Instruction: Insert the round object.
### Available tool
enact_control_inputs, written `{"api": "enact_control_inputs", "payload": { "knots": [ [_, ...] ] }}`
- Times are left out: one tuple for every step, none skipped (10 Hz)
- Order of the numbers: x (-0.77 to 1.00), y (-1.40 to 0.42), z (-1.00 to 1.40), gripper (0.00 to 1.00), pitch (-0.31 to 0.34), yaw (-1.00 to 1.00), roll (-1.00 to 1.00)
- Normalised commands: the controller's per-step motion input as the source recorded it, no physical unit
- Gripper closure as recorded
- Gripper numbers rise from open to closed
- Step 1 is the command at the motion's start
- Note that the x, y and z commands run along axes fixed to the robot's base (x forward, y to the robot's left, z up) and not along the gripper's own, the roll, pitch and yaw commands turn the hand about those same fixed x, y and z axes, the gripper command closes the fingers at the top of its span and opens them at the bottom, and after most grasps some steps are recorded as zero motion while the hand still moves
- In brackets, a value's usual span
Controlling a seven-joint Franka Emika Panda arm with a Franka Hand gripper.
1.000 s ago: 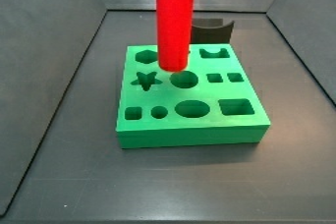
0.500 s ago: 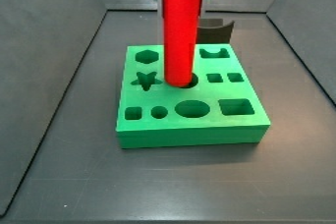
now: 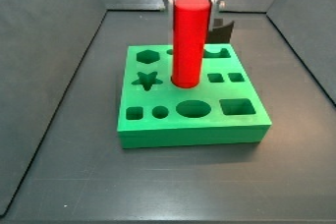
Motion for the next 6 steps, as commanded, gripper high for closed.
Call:
{"api": "enact_control_inputs", "payload": {
  "knots": [
    [0.00, 0.00, -0.35, 1.00, -0.050, -0.06, 0.03],
    [0.00, 0.00, -0.33, 1.00, -0.073, -0.05, 0.06],
    [-0.03, 0.00, -0.34, 1.00, -0.101, -0.06, 0.08],
    [-0.05, 0.00, -0.33, 1.00, -0.117, -0.04, 0.09],
    [-0.04, 0.00, -0.31, 1.00, -0.116, -0.02, 0.08],
    [0.00, 0.00, -0.27, 1.00, -0.091, -0.02, 0.05]
  ]
}}
